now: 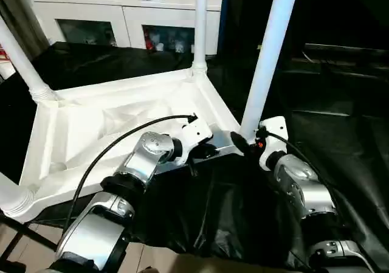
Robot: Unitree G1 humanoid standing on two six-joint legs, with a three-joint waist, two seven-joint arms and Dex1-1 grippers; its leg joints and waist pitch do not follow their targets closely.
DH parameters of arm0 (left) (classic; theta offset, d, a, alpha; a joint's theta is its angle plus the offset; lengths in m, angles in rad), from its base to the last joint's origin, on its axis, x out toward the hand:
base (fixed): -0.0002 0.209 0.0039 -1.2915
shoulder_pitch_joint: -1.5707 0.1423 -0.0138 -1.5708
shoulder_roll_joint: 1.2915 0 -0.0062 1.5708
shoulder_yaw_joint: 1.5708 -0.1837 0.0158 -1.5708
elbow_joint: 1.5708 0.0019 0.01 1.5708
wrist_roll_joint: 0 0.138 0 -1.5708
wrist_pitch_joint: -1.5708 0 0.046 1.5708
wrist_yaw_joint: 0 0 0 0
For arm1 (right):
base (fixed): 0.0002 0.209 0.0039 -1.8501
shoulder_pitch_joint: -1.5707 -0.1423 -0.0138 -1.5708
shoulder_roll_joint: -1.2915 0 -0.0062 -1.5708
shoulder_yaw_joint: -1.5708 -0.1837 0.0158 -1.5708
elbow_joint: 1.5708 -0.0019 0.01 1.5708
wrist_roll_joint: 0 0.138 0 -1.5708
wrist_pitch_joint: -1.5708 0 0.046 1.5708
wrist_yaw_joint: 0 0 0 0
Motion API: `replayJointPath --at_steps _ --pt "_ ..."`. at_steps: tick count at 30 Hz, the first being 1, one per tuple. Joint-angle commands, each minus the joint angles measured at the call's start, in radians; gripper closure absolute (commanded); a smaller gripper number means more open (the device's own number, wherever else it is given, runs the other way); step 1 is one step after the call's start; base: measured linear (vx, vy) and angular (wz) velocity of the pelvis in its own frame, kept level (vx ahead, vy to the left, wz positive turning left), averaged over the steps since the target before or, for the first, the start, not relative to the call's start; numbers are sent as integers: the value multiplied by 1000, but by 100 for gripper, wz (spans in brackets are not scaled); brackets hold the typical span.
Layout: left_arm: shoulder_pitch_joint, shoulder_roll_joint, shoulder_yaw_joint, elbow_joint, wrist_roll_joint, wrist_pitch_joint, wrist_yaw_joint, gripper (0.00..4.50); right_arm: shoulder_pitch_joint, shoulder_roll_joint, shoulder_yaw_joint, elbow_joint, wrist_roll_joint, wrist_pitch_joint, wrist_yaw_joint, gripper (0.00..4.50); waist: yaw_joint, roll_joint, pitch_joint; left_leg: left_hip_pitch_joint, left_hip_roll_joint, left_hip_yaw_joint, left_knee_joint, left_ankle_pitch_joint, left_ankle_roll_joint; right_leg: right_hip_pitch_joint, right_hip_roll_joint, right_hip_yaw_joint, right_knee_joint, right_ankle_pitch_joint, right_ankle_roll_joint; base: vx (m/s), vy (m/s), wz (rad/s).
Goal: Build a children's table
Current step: Rotate leg to tighten
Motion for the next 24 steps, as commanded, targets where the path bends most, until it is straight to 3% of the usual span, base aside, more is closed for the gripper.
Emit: replayJointPath --at_steps 1,4,5,6,9,11,15,18,19,24 --pt "-10 -52 -25 -64 -13 -43 -2 450 49 3 110 -14 -3 24 116 77 6 -8 -58 1 31 -6 -80 -239 35 48 -44 47 -74 -224 -199 0 0 0" --pt "-1 -42 -25 -71 -12 -50 -6 450 97 -73 90 -93 32 28 189 77 14 -11 -61 -6 31 -6 -75 -186 61 56 -44 48 -63 -144 -221 0 0 0" --pt "4 -39 -26 -77 -13 -54 -9 450 117 -101 78 -125 50 32 219 77 18 -9 -63 -5 32 -5 -72 -175 70 56 -45 47 -61 -128 -224 0 0 0" --pt "7 -35 -26 -81 -14 -55 -11 450 137 -129 67 -156 65 37 248 77 26 -13 -66 4 33 0 -65 -154 90 50 -44 49 -57 -78 -239 0 0 0" --pt "24 -26 -28 -98 -19 -58 -21 450 210 -227 30 -259 120 61 358 77 42 -15 -68 -9 34 -2 -56 -90 137 60 -44 48 -45 3 -254 0 0 0" --pt "32 -23 -29 -107 -22 -59 -27 450 235 -255 18 -291 136 72 391 77 43 -15 -64 -14 32 -2 -57 -105 148 60 -45 45 -49 -30 -250 0 0 0" --pt "52 -13 -35 -135 -32 -68 -57 450 287 -319 -3 -372 191 113 457 77 44 -20 -59 -12 36 -5 -65 -169 113 57 -49 45 -69 -203 -205 0 0 0" --pt "60 -8 -35 -152 -34 -72 -54 450 313 -346 1 -427 232 150 488 77 46 -18 -62 -12 38 -5 -63 -142 118 54 -47 46 -62 -162 -212 0 0 0" --pt "60 -9 -31 -153 -36 -72 -49 423 316 -347 3 -438 240 161 493 76 46 -20 -61 -13 37 -5 -63 -139 118 54 -45 45 -62 -159 -212 0 0 0" --pt "64 8 -16 -206 -68 -24 -84 387 310 -311 34 -472 243 185 485 76 50 -18 -65 -12 38 -6 -61 -116 112 53 -50 45 -55 -136 -223 0 0 0"
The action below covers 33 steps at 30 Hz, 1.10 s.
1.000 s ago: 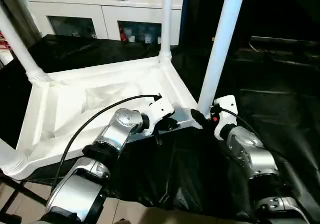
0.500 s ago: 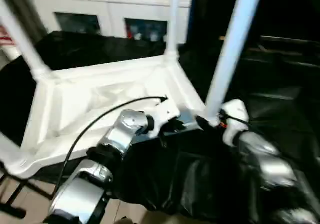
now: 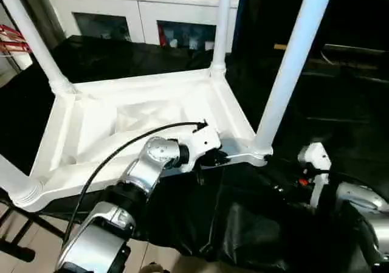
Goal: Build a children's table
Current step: Rotate leg to tighten
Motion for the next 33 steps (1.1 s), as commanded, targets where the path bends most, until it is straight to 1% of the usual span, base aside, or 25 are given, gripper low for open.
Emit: replayJointPath --at_steps 1,2,5,6,8,9,10,11,12,13,14,15,16,17,18,19,20,21,22,24,25,27,30,31,33 --pt "-10 5 19 -62 -29 16 -17 382 -10 11 21 -24 10 19 -9 76 1 -19 -65 1 35 -6 -67 -114 105 57 -48 45 -56 -123 -231 0 0 0" --pt "-10 15 26 -74 -28 19 -13 373 -15 19 30 -28 15 25 -9 76 0 -24 -64 1 34 -6 -67 -117 105 58 -47 44 -57 -121 -234 0 0 0" --pt "-7 52 45 -112 -37 53 -30 345 -33 35 48 -28 16 35 -23 76 1 -20 -63 1 34 -6 -68 -126 99 58 -48 45 -57 -141 -226 0 0 0" --pt "-3 80 56 -138 -42 79 -44 345 -46 49 55 -19 12 32 -34 76 -2 -19 -62 -1 32 -7 -71 -131 86 60 -48 44 -58 -165 -213 0 0 0" --pt "10 132 76 -190 -55 132 -73 345 -68 74 60 -2 6 25 -57 76 -7 -15 -61 -1 32 -8 -74 -140 70 58 -47 44 -60 -191 -203 0 0 0" --pt "16 151 82 -210 -60 150 -84 345 -75 81 62 2 5 24 -64 76 -8 -12 -62 4 33 -7 -74 -146 59 55 -47 45 -60 -197 -202 0 0 0" --pt "26 170 89 -233 -70 169 -99 345 -81 89 64 5 4 24 -70 76 -7 -12 -63 6 33 -6 -73 -145 55 54 -47 45 -59 -191 -205 0 0 0" --pt "52 221 105 -298 -97 223 -138 345 -96 109 68 13 0 27 -84 76 -8 -14 -65 5 37 -9 -75 -131 45 57 -51 46 -48 -162 -217 0 0 0" --pt "78 263 122 -354 -122 261 -168 345 -108 128 73 13 4 32 -87 76 -11 -11 -64 2 35 -9 -77 -128 44 55 -45 44 -46 -160 -218 0 0 0" --pt "101 295 137 -399 -144 292 -190 345 -117 142 80 13 9 37 -91 76 -15 -9 -62 4 33 -6 -77 -133 45 52 -42 45 -49 -162 -218 0 0 0" --pt "122 319 154 -442 -173 324 -211 345 -128 156 88 15 13 41 -96 76 -17 -8 -65 9 34 -5 -74 -121 43 50 -42 46 -44 -130 -229 0 0 0" --pt "140 335 169 -478 -199 354 -227 345 -138 169 96 20 11 40 -103 76 -19 -8 -64 8 32 -3 -74 -109 44 48 -36 46 -40 -100 -241 0 0 0" --pt "140 335 169 -478 -199 354 -227 345 -138 169 96 20 11 40 -103 76 -19 -8 -64 8 32 -3 -74 -109 44 48 -36 46 -40 -100 -241 0 0 0" --pt "176 368 187 -554 -252 416 -254 345 -167 201 107 50 -2 36 -136 76 -15 -1 -65 17 34 -1 -73 -126 34 42 -38 47 -38 -102 -251 0 0 0" --pt "191 381 194 -589 -272 447 -265 345 -183 216 111 69 -11 32 -156 76 -17 -1 -61 9 32 -1 -79 -143 27 46 -36 47 -42 -128 -249 0 0 0" --pt "214 395 199 -631 -292 478 -277 345 -210 244 112 109 -30 21 -196 76 -14 0 -61 15 33 -1 -79 -157 17 43 -37 47 -42 -141 -247 0 0 0" --pt "214 395 199 -631 -292 478 -277 345 -210 244 112 109 -30 21 -196 76 -17 -1 -59 13 32 -1 -82 -177 4 43 -37 49 -43 -160 -246 0 0 0" --pt "255 420 197 -699 -307 525 -278 345 -276 305 110 211 -78 -11 -300 76 -16 4 -60 16 34 -2 -84 -198 -17 38 -41 50 -42 -184 -242 0 0 0" --pt "274 427 189 -713 -294 529 -270 345 -316 342 101 279 -100 -34 -368 76 -21 0 -54 11 30 -1 -89 -214 -22 41 -39 50 -48 -211 -234 0 0 0" --pt "300 439 176 -737 -283 550 -254 345 -368 388 89 371 -125 -72 -453 76 -26 4 -55 17 26 -1 -89 -239 -45 39 -39 52 -54 -253 -210 0 0 0" --pt "310 439 171 -745 -277 559 -244 345 -393 411 79 415 -128 -88 -492 76 -26 5 -56 20 27 -1 -88 -241 -48 37 -41 53 -54 -252 -208 0 0 0" --pt "322 441 156 -749 -256 572 -216 345 -440 448 59 498 -140 -121 -592 76 -29 4 -55 18 27 -2 -91 -242 -54 37 -38 54 -54 -252 -197 0 0 0" --pt "336 454 126 -745 -220 575 -182 345 -497 487 17 600 -152 -172 -750 76 -36 8 -57 14 24 -6 -93 -238 -64 42 -35 52 -50 -238 -185 0 0 0" --pt "340 458 118 -748 -215 579 -175 345 -509 494 7 623 -157 -188 -784 76 -37 1 -58 15 24 -4 -91 -235 -63 41 -34 52 -50 -233 -183 0 0 0" --pt "348 462 103 -754 -206 589 -164 345 -540 506 -30 679 -156 -213 -862 76 -40 5 -59 14 22 -5 -90 -223 -61 43 -32 52 -46 -209 -181 0 0 0"
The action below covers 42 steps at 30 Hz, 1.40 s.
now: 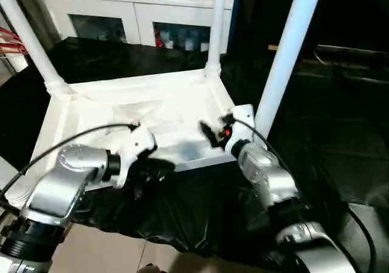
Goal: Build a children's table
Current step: Rotate leg to tighten
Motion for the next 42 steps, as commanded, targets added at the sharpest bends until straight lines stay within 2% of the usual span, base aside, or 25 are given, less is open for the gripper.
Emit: replayJointPath --at_steps 1,2,3,4,9,14,17,20,21,26,29,30,31,32,35,36,37,38,39,40,42 --pt "5 12 -15 -20 16 10 13 345 -20 2 -39 36 -5 -21 -67 76 -7 9 -60 11 18 -3 -87 -230 -43 46 -36 50 -60 -208 -181 0 0 0" --pt "14 12 -30 -27 24 18 23 345 -47 5 -72 88 3 -57 -122 76 -8 11 -62 13 19 -3 -86 -224 -43 44 -36 51 -57 -187 -186 0 0 0" --pt "17 10 -35 -29 25 21 25 345 -53 1 -83 99 6 -63 -137 76 -7 11 -62 15 18 -1 -84 -228 -42 43 -33 50 -57 -179 -187 0 0 0" --pt "21 9 -50 -27 35 23 35 345 -69 -10 -104 135 11 -81 -169 76 -6 15 -64 15 17 0 -81 -217 -40 43 -32 50 -53 -153 -189 0 0 0" --pt "21 20 -96 6 85 3 60 345 -100 -44 -138 204 11 -133 -228 76 -5 15 -66 12 13 1 -76 -190 -34 48 -28 48 -48 -95 -194 0 0 0" --pt "3 10 -105 50 119 -39 111 345 -121 -77 -156 251 -3 -170 -255 76 -5 12 -66 8 12 2 -74 -198 -29 51 -30 47 -49 -104 -197 0 0 0" --pt "-37 -22 -90 101 135 -70 181 345 -135 -121 -164 287 -19 -201 -266 76 -4 12 -65 14 12 3 -74 -233 -30 47 -29 47 -55 -149 -197 0 0 0" --pt "-56 -42 -95 132 151 -98 214 345 -140 -158 -172 308 -22 -218 -267 76 -1 13 -66 12 12 2 -73 -236 -27 48 -30 46 -57 -173 -186 0 0 0" --pt "-61 -49 -98 140 156 -103 223 345 -142 -169 -177 313 -21 -222 -268 76 0 12 -66 14 13 3 -71 -236 -27 47 -30 46 -57 -171 -187 0 0 0" --pt "-92 -108 -115 195 178 -148 297 345 -146 -237 -193 331 -25 -238 -264 76 1 10 -70 6 12 2 -66 -203 -19 52 -28 43 -52 -125 -190 0 0 0" --pt "-119 -157 -112 246 187 -181 365 345 -151 -278 -195 351 -32 -256 -252 76 4 5 -73 -1 10 2 -61 -168 -3 59 -30 42 -47 -83 -202 0 0 0" --pt "-119 -166 -107 250 184 -189 377 345 -150 -285 -191 348 -35 -261 -241 76 3 17 -74 -3 8 0 -60 -163 -3 60 -30 41 -45 -77 -203 0 0 0" --pt "-111 -181 -87 245 167 -224 393 345 -142 -290 -176 326 -37 -272 -187 76 0 21 -76 -4 7 0 -57 -161 6 62 -29 39 -45 -64 -210 0 0 0" --pt "-111 -181 -87 245 167 -224 393 345 -142 -290 -176 326 -37 -272 -187 76 0 21 -76 -4 7 0 -57 -161 6 62 -29 39 -45 -64 -210 0 0 0" --pt "-72 -215 -17 219 120 -298 441 345 -97 -271 -134 231 -19 -280 -32 76 -3 17 -74 -11 9 1 -55 -161 38 67 -32 37 -50 -57 -228 0 0 0" --pt "-57 -230 12 212 106 -312 466 345 -72 -261 -117 184 -9 -273 25 76 -3 26 -74 -11 9 0 -54 -164 43 66 -30 35 -49 -57 -231 0 0 0" --pt "-40 -248 43 209 95 -338 503 345 -40 -252 -93 128 2 -266 78 76 -8 23 -70 -15 13 -1 -57 -187 58 69 -31 34 -56 -75 -222 0 0 0" --pt "2 -270 92 197 84 -393 567 345 27 -238 -51 16 22 -239 140 76 -10 28 -71 -16 12 -4 -58 -192 59 70 -30 33 -55 -91 -217 0 0 0" --pt "2 -270 92 197 84 -393 567 345 27 -238 -51 16 22 -239 140 76 -11 25 -72 -16 17 -5 -59 -190 63 69 -32 34 -59 -101 -205 0 0 0" --pt "45 -284 122 175 73 -432 605 318 76 -234 -26 -60 41 -218 159 76 -13 29 -73 -14 16 -6 -60 -191 63 67 -30 34 -59 -113 -209 0 0 0" --pt "79 -294 144 153 62 -459 631 312 111 -233 -13 -110 51 -204 169 76 -13 32 -70 -11 21 -5 -60 -207 62 60 -30 38 -65 -137 -210 0 0 0"
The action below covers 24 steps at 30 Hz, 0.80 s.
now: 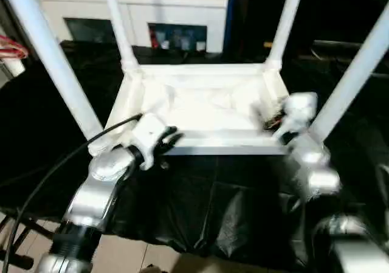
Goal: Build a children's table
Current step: Rotate leg to tighten, then rotate table base
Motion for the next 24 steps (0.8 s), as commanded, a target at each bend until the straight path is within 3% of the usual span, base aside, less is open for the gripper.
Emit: replayJointPath --at_steps 1,2,3,4,8,15,19,24 --pt "45 -13 52 -48 -16 -44 57 306 31 -9 12 -105 28 32 17 76 7 4 -71 2 15 -1 -68 -212 57 61 -37 40 -67 -138 -207 0 0 0" --pt "71 -24 70 -68 -20 -60 81 292 58 -8 19 -144 35 41 19 76 8 5 -67 0 17 -2 -71 -221 55 59 -36 40 -69 -150 -200 0 0 0" --pt "140 -57 116 -114 -19 -109 141 276 142 -9 31 -253 29 65 26 76 9 12 -67 4 18 -3 -72 -239 49 56 -36 40 -71 -177 -191 0 0 0" --pt "140 -57 116 -114 -19 -109 141 276 142 -9 31 -253 29 65 26 76 11 14 -64 4 19 -3 -73 -248 48 55 -34 41 -75 -182 -183 0 0 0" --pt "227 -104 165 -153 -2 -207 244 246 268 -13 44 -436 42 138 49 76 18 12 -57 6 17 -4 -82 -328 31 48 -31 44 -91 -293 -132 0 0 0" --pt "316 -178 248 -200 44 -309 422 187 392 -34 19 -600 73 269 2 76 17 11 -45 8 10 -10 -87 -402 10 36 -33 44 -117 -496 -40 0 0 0" --pt "336 -208 271 -209 53 -295 493 166 428 -30 8 -649 65 319 -16 76 16 10 -46 6 8 -13 -87 -395 9 33 -31 43 -120 -518 -15 0 0 0" --pt "295 -199 295 -155 71 -280 551 128 438 -28 8 -674 65 373 -43 76 18 8 -51 6 5 -16 -85 -367 10 33 -27 43 -117 -466 -14 0 0 0"
